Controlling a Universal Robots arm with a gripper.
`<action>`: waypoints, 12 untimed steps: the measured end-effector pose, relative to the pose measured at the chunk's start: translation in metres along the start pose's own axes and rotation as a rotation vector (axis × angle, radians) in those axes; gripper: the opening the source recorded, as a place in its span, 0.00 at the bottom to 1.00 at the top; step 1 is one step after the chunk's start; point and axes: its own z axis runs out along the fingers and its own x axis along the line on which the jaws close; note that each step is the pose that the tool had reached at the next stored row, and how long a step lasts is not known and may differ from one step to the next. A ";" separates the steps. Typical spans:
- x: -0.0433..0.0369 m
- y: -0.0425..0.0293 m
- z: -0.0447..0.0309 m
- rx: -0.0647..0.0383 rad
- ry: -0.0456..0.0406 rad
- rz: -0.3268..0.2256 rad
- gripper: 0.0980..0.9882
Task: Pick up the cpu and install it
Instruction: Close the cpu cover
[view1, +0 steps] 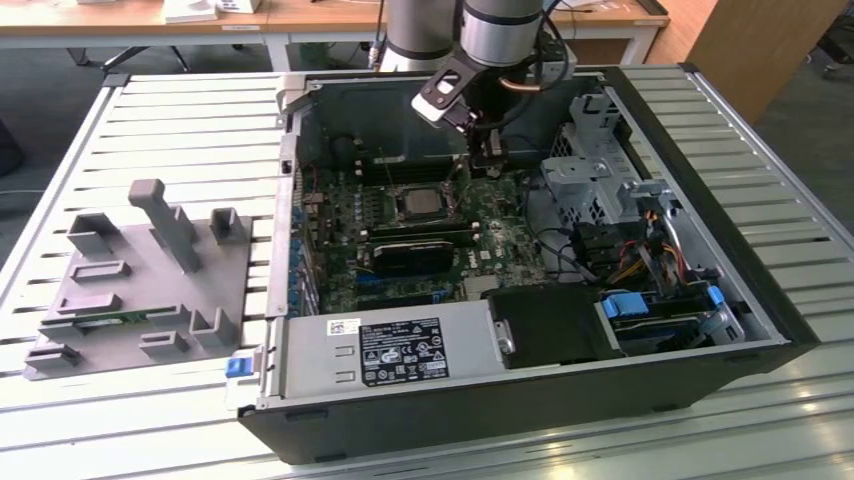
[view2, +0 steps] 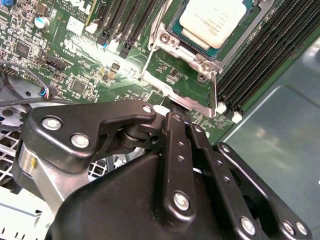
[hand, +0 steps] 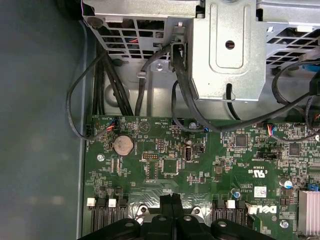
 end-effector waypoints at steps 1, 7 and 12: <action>0.0000 -0.0001 0.0000 0.000 0.0000 0.000 0.01; 0.0000 -0.0024 0.0008 0.000 0.0001 0.000 0.01; 0.0001 -0.0037 0.0009 0.000 0.0000 0.000 0.01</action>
